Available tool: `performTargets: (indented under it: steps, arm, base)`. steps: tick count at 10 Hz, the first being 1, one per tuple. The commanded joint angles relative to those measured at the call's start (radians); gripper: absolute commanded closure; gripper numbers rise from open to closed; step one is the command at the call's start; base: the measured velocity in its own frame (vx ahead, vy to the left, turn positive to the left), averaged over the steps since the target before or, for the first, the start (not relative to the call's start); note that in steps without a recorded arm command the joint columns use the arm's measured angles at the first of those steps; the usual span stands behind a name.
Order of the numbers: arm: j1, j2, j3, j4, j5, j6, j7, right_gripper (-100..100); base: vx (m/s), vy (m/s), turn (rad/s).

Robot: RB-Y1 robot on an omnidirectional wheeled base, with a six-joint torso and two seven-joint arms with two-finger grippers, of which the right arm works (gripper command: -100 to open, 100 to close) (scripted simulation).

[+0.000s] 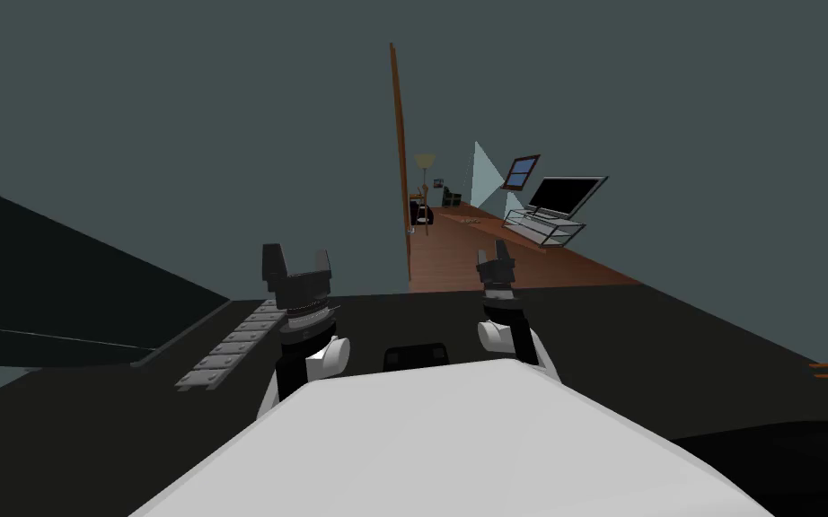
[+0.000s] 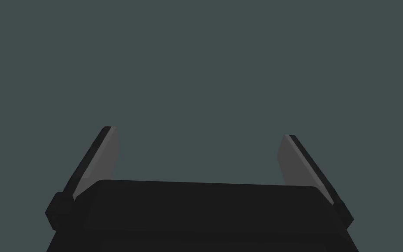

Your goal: Push the door open

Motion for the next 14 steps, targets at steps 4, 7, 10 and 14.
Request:
performTargets:
  steps: [4, 7, 10, 14]
  arm:
    - [-0.019, -0.028, 0.029, 0.063, -0.037, -0.021, 0.025, -100]
    - [-0.034, -0.045, 0.052, 0.114, -0.067, -0.039, 0.045, -100]
    - [-0.05, -0.059, 0.077, 0.168, -0.098, -0.058, 0.066, -100]
    - [-0.071, -0.075, 0.109, 0.239, -0.14, -0.082, 0.094, -100]
  base:
    - [0.147, -0.074, 0.168]
    - [0.187, -0.109, 0.179]
    - [0.158, -0.108, 0.192]
    - [0.164, -0.124, 0.219]
